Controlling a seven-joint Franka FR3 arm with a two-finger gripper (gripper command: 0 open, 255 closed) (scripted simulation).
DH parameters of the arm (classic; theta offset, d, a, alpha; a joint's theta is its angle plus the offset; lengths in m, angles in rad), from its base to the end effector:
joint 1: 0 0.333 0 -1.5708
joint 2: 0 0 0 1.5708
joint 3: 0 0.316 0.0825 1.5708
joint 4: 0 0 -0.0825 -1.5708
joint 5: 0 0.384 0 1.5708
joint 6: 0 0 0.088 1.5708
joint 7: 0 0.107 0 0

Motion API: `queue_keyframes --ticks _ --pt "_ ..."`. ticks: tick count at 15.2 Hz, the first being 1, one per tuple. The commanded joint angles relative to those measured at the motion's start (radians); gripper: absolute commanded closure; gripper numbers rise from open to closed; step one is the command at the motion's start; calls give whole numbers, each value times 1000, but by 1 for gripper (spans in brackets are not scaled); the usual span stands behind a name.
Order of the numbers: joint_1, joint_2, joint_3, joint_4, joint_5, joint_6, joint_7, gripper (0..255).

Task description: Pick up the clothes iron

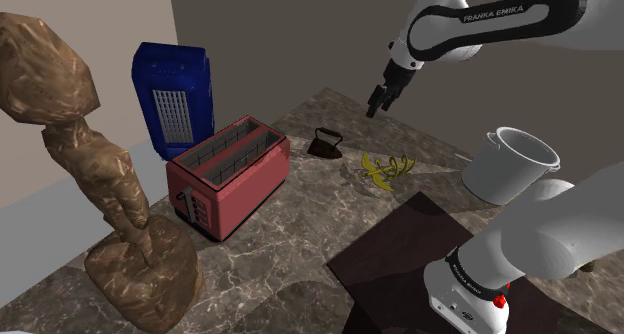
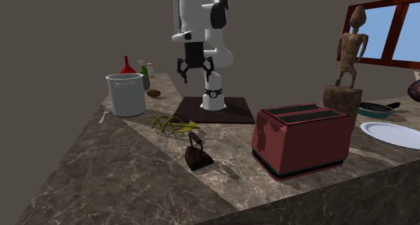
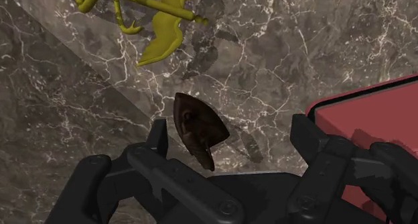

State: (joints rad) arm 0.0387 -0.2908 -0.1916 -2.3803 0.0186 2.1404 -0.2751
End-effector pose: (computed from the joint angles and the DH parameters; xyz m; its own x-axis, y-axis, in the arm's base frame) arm 0.4512 -0.0708 0.4359 0.9912 0.1169 0.0627 0.1204 -0.9912 -0.0558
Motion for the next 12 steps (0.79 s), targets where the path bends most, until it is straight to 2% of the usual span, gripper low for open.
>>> queue_keyframes --ticks 1,7,12 --pt "9 79 -22 18 29 53 -60 0" --pt "21 321 -52 115 152 160 -246 0" --pt "0 528 -34 235 264 206 -395 0"
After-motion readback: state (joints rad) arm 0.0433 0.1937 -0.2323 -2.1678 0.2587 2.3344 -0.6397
